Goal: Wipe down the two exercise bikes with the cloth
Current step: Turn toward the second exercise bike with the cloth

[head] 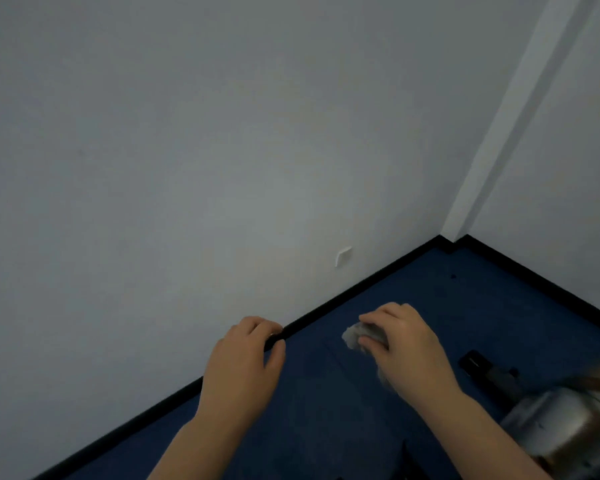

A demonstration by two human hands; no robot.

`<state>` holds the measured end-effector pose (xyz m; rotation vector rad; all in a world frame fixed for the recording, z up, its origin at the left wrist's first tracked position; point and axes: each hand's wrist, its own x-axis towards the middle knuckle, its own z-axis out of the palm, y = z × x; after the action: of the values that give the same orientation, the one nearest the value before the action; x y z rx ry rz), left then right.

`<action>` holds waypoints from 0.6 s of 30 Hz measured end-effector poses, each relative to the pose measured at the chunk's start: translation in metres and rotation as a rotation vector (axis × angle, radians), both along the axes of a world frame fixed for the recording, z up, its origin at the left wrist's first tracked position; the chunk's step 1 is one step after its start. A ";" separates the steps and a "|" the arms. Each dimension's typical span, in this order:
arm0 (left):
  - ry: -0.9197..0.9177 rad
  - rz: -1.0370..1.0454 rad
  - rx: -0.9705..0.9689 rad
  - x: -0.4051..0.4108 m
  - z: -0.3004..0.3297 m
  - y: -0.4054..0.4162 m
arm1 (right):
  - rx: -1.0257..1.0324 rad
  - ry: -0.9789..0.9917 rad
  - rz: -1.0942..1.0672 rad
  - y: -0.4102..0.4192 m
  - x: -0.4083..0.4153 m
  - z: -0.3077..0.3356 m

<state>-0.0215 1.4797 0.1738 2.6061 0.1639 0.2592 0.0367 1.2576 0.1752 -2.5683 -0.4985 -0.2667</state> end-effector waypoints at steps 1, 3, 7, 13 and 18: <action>0.000 -0.019 0.006 0.017 -0.001 0.005 | 0.006 -0.002 -0.014 0.004 0.012 0.002; -0.001 -0.069 0.005 0.057 -0.003 0.013 | 0.015 -0.010 -0.051 0.012 0.038 0.004; -0.022 -0.238 0.023 0.144 0.003 0.025 | 0.025 -0.040 -0.212 0.024 0.091 0.005; -0.049 -0.461 0.013 0.260 0.017 0.027 | 0.055 -0.045 -0.466 0.029 0.143 0.015; 0.020 -0.687 -0.053 0.309 0.006 -0.018 | 0.015 -0.004 -0.706 -0.001 0.145 0.012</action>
<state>0.2873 1.4615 0.1794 2.4407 -0.6945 -0.0186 0.1821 1.2567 0.1875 -2.6350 0.4309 -0.5090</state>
